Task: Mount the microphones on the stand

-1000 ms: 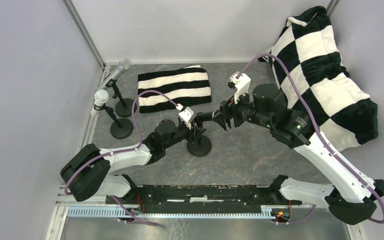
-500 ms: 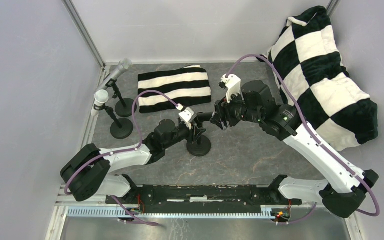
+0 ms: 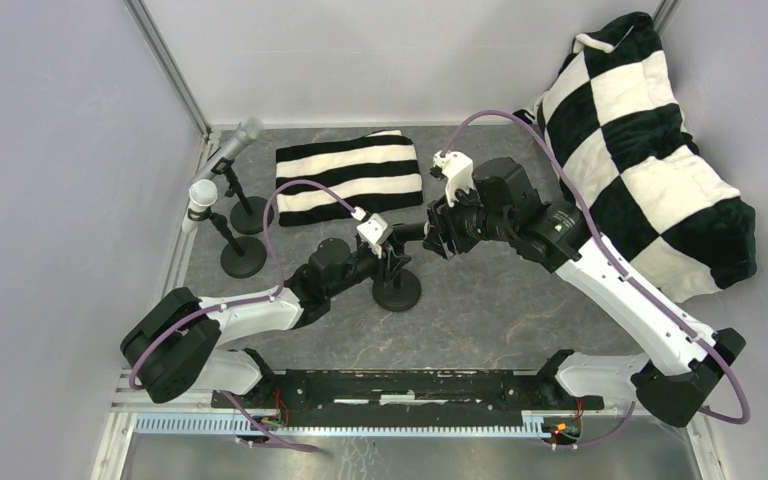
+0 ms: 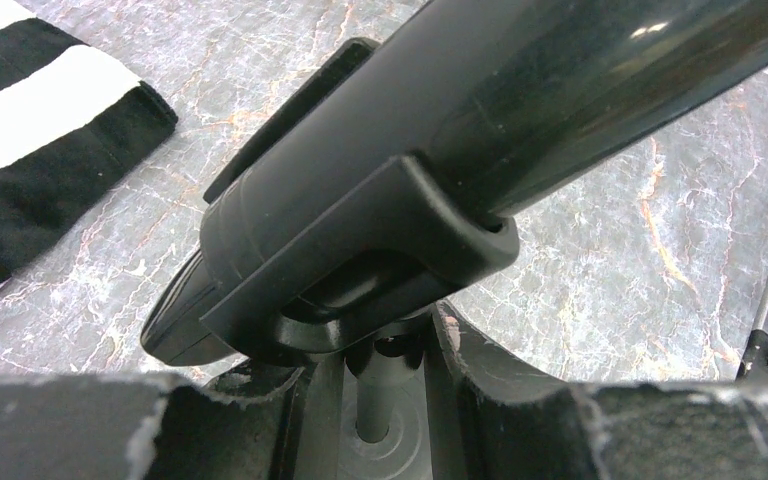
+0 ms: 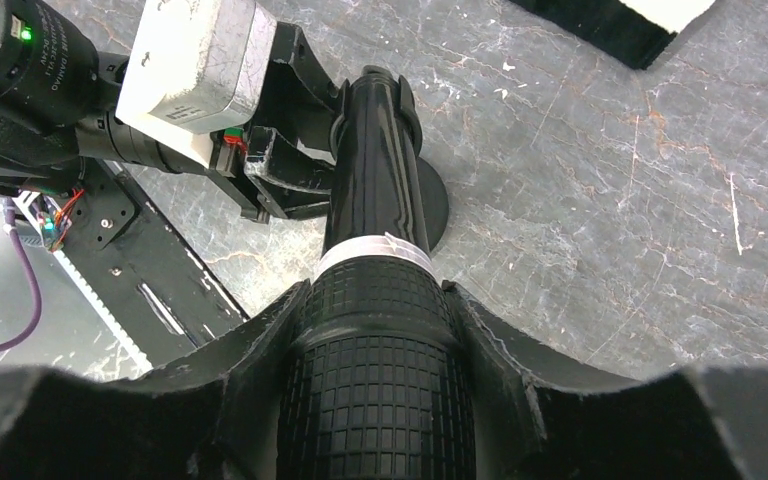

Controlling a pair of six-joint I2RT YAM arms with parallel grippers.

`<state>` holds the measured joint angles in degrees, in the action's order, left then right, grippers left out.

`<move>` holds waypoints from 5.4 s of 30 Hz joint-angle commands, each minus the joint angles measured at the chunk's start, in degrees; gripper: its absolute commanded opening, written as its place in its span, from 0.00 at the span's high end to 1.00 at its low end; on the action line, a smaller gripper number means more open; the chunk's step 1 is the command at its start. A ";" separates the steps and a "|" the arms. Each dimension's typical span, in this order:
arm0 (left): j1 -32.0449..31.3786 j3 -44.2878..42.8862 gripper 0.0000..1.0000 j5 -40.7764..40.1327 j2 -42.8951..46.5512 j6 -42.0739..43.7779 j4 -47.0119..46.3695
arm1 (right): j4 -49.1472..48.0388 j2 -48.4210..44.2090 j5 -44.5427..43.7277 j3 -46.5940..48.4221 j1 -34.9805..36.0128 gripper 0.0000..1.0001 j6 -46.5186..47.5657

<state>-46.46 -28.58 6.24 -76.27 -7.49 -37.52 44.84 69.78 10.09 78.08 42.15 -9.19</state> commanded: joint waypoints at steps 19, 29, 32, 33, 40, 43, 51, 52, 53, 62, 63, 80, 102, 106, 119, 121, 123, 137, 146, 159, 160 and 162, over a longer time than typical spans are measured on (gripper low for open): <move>-2.62 -3.53 0.98 -1.53 -1.41 6.78 1.61 | 5.62 6.97 5.76 4.27 -0.13 0.96 5.15; -3.86 -4.46 0.98 -1.83 -2.00 9.35 2.77 | 6.10 10.92 7.23 3.83 -0.06 1.00 6.24; -4.61 -4.46 0.98 -2.41 -2.08 9.83 3.12 | 6.38 11.83 7.23 3.92 -0.06 1.00 6.47; -4.89 -4.39 0.98 -2.53 -2.17 9.93 3.15 | 6.48 12.15 7.22 3.92 -0.11 1.00 6.59; -5.79 -4.69 0.98 -3.02 -2.74 10.40 3.15 | 6.75 14.34 7.01 3.84 -0.06 1.00 7.13; -5.92 -4.61 0.98 -3.32 -2.58 10.56 3.21 | 6.64 15.16 7.05 3.83 -0.12 1.00 7.29; -6.01 -4.36 0.98 -3.45 -2.35 10.57 3.16 | 5.95 17.30 7.14 3.49 -0.09 1.00 7.73; -6.07 -4.33 0.98 -3.43 -2.38 10.61 3.15 | 5.80 17.48 7.11 3.33 -0.06 1.00 7.73; -6.10 -4.30 0.98 -3.50 -2.39 10.67 3.15 | 5.52 17.73 7.22 3.07 -0.10 1.00 7.70; -6.10 -4.25 0.98 -3.68 -2.42 10.72 3.11 | 3.83 19.74 7.40 1.34 -0.05 1.00 7.88; -6.10 -4.29 0.98 -3.68 -2.49 10.66 3.08 | 3.61 19.91 7.40 1.19 -0.07 1.00 8.00; -6.19 -4.29 0.98 -4.16 -2.52 10.65 3.50 | 1.24 22.03 7.98 0.33 -0.09 0.97 8.14; -6.10 2.21 0.98 -14.62 -0.04 5.01 -0.74 | -6.19 -4.37 12.83 -2.31 -0.06 0.25 17.82; -6.10 4.37 0.98 -21.51 3.10 2.82 -0.05 | -19.02 -15.59 10.83 -13.14 -0.10 0.25 17.20; 9.96 10.10 0.98 -37.31 13.62 2.78 -2.73 | -32.18 -26.71 7.04 -27.55 -0.11 0.25 19.04; 13.37 9.85 0.98 -37.89 13.39 3.87 -3.95 | -32.28 -26.61 7.14 -27.68 -0.09 0.25 18.86; 15.89 9.33 0.98 -39.86 12.62 6.10 -5.17 | -32.51 -26.70 7.29 -28.13 -0.09 0.25 18.64; 29.45 8.66 0.90 -38.92 7.20 9.51 -13.20 | -33.85 -26.96 8.10 -29.75 -0.07 0.25 18.15; 29.36 9.45 0.34 -30.97 10.75 2.58 -8.87 | -34.69 -27.29 8.19 -31.03 -0.07 0.24 18.27; 20.29 10.37 0.00 -35.23 26.28 -7.10 12.47 | -35.63 -27.06 7.19 -32.73 -0.12 0.23 19.39; 18.55 10.46 0.00 -37.05 27.34 -8.30 15.17 | -35.70 -27.11 7.06 -32.82 -0.10 0.23 19.39; 15.90 10.47 0.00 -39.74 29.19 -11.14 19.74 | -35.86 -27.18 6.56 -33.08 -0.07 0.23 19.32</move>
<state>-26.30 -17.80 -27.18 -50.26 -11.49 -27.00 12.25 43.07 17.76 45.32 41.91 9.37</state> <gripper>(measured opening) 0.996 0.768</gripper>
